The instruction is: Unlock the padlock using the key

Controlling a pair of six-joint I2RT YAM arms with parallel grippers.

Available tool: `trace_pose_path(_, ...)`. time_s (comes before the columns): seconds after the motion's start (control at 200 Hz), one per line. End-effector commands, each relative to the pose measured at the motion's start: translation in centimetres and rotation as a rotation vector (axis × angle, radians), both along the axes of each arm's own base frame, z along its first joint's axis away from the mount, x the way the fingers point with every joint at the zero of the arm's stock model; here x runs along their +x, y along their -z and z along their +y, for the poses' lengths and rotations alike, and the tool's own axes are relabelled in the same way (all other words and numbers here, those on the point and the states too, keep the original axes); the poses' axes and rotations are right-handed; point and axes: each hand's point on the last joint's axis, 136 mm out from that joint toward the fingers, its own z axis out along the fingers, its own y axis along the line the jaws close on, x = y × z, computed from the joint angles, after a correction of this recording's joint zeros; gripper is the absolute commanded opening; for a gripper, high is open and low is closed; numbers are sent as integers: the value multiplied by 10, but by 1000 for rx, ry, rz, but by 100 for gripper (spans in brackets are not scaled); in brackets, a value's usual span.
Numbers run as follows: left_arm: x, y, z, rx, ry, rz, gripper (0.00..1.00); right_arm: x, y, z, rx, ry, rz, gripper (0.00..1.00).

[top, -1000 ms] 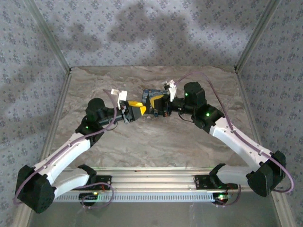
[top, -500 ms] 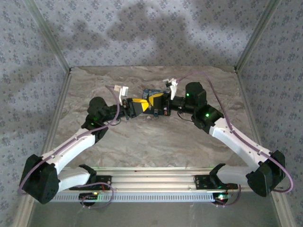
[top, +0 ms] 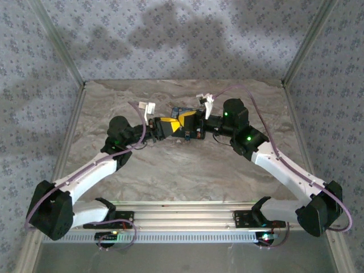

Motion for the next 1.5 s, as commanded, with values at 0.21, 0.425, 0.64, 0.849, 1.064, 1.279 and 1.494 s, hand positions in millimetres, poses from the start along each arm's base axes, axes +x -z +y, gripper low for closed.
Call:
trace_pose_path(0.21,-7,-16,-3,-45,48,-50,37,-6,-11,0,37,-19,-23,0)
trace_pose_path(0.425,-8,-13,-5,-37,56,-45,35,-5,-12,0,40,-13,-26,0)
trace_pose_path(0.64,-9,-11,-6,-33,61,-46,30,-4,-13,0,43,-10,-26,0)
trace_pose_path(0.849,-9,-9,-6,-27,61,-45,22,-5,-13,0,44,-11,-26,0)
trace_pose_path(1.064,-9,-9,-6,-23,67,-42,24,-5,-15,1,46,-11,-30,0)
trace_pose_path(1.279,-11,-6,-9,-13,85,-32,26,-6,-15,1,46,-14,-30,0)
trace_pose_path(1.494,-12,-7,-9,-11,86,-38,16,-7,-16,2,47,-17,-34,0)
